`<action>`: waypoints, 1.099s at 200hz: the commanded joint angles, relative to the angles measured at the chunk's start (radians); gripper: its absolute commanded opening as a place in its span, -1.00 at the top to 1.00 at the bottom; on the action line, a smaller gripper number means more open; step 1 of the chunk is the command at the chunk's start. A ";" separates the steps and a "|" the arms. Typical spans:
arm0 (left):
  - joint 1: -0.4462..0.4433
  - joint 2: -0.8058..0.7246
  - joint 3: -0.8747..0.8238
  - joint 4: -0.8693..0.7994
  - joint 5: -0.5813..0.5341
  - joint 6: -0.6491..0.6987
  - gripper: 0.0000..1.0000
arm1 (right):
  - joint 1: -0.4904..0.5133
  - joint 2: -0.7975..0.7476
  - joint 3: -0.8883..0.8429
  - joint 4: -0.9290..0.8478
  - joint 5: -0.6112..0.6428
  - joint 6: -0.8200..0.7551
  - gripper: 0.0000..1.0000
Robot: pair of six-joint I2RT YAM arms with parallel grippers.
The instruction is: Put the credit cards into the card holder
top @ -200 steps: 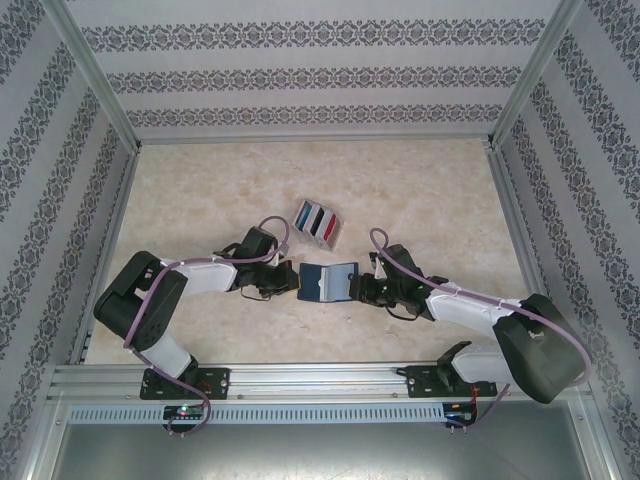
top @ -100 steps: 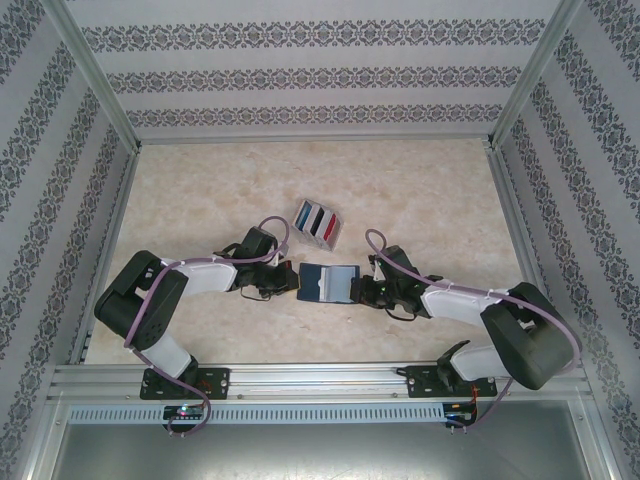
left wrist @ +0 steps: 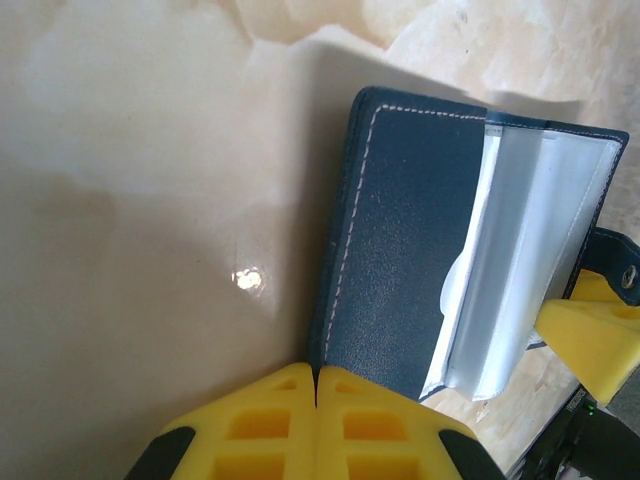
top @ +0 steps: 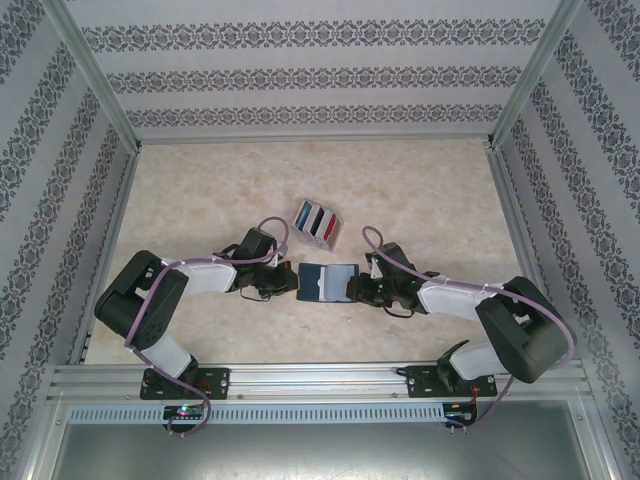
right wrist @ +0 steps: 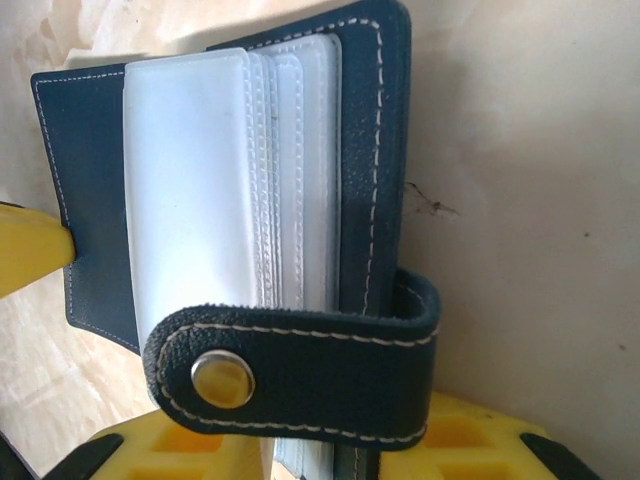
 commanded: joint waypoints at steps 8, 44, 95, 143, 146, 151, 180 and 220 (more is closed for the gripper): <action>0.003 0.017 -0.005 0.021 0.011 0.001 1.00 | 0.032 0.064 0.014 0.067 0.007 -0.007 0.33; 0.004 0.019 -0.007 0.024 0.013 0.000 1.00 | 0.038 0.073 0.025 0.071 0.002 -0.012 0.26; 0.005 0.019 -0.008 0.025 0.012 0.001 1.00 | 0.041 0.084 0.025 0.070 0.008 -0.004 0.25; 0.004 0.022 -0.010 0.020 0.006 0.007 1.00 | 0.015 -0.013 -0.019 0.044 0.008 -0.019 0.03; 0.005 0.023 -0.010 0.019 0.005 0.007 1.00 | 0.012 -0.019 -0.023 0.041 0.008 -0.020 0.04; 0.005 0.024 -0.009 0.017 0.003 0.010 1.00 | 0.005 -0.030 -0.028 0.035 0.009 -0.022 0.05; 0.004 0.033 0.003 0.003 0.005 0.016 1.00 | -0.024 -0.074 -0.058 0.018 0.005 -0.024 0.25; 0.004 0.037 0.011 -0.003 0.003 0.017 1.00 | -0.028 -0.100 -0.072 0.012 0.006 -0.027 0.11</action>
